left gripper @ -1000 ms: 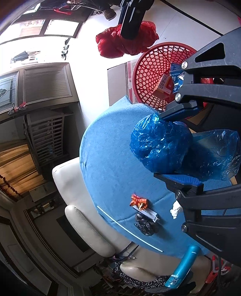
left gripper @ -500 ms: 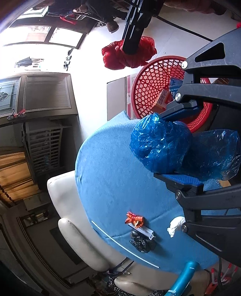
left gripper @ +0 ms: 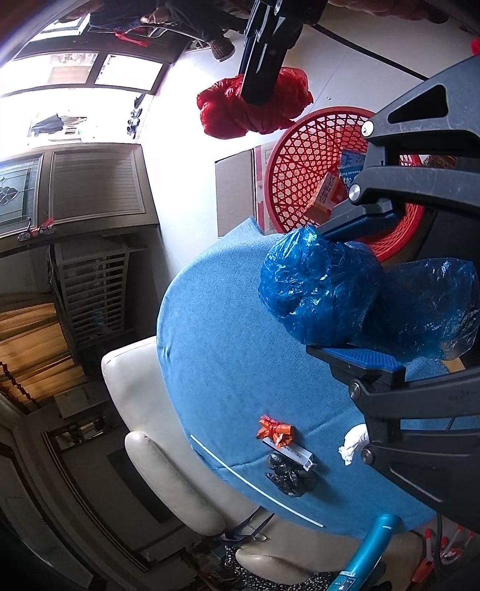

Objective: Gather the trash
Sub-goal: 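Move the blue bag over the red basket with the left gripper while the right holds the red bag, then open both grippers to drop the red and blue bags into the basket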

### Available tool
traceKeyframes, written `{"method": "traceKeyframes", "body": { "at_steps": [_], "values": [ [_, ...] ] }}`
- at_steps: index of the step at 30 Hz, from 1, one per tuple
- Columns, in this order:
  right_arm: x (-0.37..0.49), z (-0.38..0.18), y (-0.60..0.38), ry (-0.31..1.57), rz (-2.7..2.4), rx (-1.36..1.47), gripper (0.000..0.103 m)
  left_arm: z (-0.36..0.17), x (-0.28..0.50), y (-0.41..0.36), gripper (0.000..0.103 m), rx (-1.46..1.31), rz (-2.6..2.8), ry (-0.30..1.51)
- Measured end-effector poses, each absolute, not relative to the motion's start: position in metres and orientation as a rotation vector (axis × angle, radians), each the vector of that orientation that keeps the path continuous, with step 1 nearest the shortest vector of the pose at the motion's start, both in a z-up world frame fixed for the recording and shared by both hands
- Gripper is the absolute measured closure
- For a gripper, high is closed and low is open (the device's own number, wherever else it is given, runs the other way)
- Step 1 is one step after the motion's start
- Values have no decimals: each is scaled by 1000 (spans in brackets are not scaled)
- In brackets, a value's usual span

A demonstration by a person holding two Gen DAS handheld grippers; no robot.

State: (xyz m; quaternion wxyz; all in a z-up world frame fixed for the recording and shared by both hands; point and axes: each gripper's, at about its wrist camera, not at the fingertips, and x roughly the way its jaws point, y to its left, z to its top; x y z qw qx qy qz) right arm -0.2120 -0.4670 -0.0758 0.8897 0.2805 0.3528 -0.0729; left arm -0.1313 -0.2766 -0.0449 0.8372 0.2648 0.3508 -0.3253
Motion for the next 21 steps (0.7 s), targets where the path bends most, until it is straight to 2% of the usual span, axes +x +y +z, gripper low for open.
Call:
{"method": "traceKeyframes", "body": {
  "at_steps": [21],
  "values": [
    [-210, -84, -469, 746, -153, 601, 55, -46, -139, -285, 47, 563, -752, 736]
  ]
}}
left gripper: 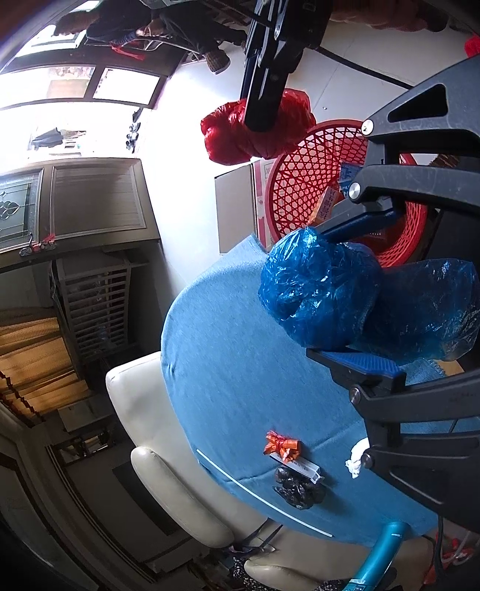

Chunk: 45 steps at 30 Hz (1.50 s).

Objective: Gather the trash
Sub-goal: 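Open both grippers to drop the red and blue bags into the basket, then reach the right gripper to the white tissue on the table and grasp it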

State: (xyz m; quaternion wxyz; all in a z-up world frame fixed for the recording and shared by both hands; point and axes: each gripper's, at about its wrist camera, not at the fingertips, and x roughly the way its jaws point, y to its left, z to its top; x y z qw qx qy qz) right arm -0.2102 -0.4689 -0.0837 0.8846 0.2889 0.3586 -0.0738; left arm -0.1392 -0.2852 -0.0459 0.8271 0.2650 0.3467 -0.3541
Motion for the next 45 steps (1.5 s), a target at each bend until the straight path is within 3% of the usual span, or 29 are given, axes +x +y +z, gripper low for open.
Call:
{"method": "traceKeyframes", "body": {
  "at_steps": [8, 25, 45],
  "values": [
    [-210, -96, -478, 736, -167, 651, 49, -44, -139, -286, 36, 523, -787, 728],
    [-205, -90, -464, 743, -156, 617, 49, -45, -116, -232, 36, 493, -634, 696],
    [-139, -68, -359, 781, 44, 467, 49, -45, -71, -125, 36, 356, -366, 680]
  ]
}}
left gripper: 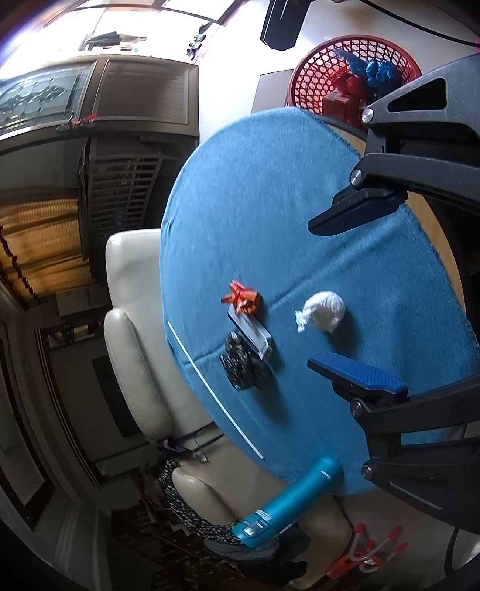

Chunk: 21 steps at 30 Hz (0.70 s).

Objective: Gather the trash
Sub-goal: 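Reach the right gripper to the white tissue on the table and grasp it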

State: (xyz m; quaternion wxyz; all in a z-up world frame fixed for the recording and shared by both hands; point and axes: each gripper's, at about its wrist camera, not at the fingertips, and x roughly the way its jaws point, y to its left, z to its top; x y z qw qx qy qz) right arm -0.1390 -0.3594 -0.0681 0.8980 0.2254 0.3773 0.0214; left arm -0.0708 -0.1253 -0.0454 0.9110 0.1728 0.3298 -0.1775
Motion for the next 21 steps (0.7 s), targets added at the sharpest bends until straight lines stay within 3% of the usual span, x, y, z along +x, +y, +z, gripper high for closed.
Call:
{"method": "traceKeyframes", "body": {
  "at_steps": [9, 21],
  "values": [
    [-94, -85, -323, 846, 118, 454, 49, -76, -32, -54, 36, 296, -216, 770],
    [15, -154, -243, 1027, 277, 392, 49, -117, 6, 34, 36, 266, -37, 866]
  ]
}}
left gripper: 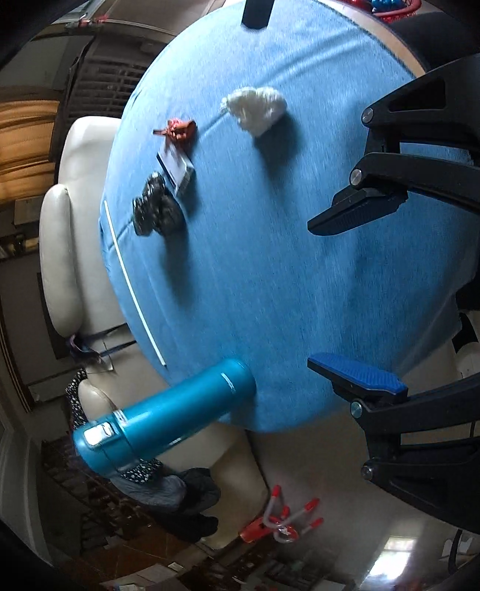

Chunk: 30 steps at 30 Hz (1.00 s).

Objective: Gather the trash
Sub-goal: 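Reach the right gripper to the white tissue on the table and grasp it, then grasp the orange tied bundle with the left gripper while the right holds the tissue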

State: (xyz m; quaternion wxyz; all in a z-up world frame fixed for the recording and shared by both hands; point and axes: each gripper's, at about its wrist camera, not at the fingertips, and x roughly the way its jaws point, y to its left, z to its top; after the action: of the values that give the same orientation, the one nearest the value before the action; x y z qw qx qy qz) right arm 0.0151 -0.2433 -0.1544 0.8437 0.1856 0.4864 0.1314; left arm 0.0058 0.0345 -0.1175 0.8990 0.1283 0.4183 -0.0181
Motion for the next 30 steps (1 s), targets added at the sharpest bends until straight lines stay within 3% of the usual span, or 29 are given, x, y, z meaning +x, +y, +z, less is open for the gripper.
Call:
{"method": "traceKeyframes", "body": {
  "at_steps": [9, 13, 15, 21, 30],
  "values": [
    [84, -207, -202, 1143, 290, 378, 49, -123, 11, 42, 36, 277, -44, 881],
    [93, -227, -189, 1185, 304, 358, 73, -126, 13, 39, 36, 280, -55, 904],
    [85, -220, -187, 1138, 305, 344, 75, -127, 14, 35, 36, 283, -64, 914],
    [40, -191, -216, 1038, 279, 310, 76, -127, 26, 10, 36, 296, -125, 930],
    [-15, -183, -307, 1006, 124, 482, 76, -105, 93, -91, 36, 280, -369, 882]
  ]
}}
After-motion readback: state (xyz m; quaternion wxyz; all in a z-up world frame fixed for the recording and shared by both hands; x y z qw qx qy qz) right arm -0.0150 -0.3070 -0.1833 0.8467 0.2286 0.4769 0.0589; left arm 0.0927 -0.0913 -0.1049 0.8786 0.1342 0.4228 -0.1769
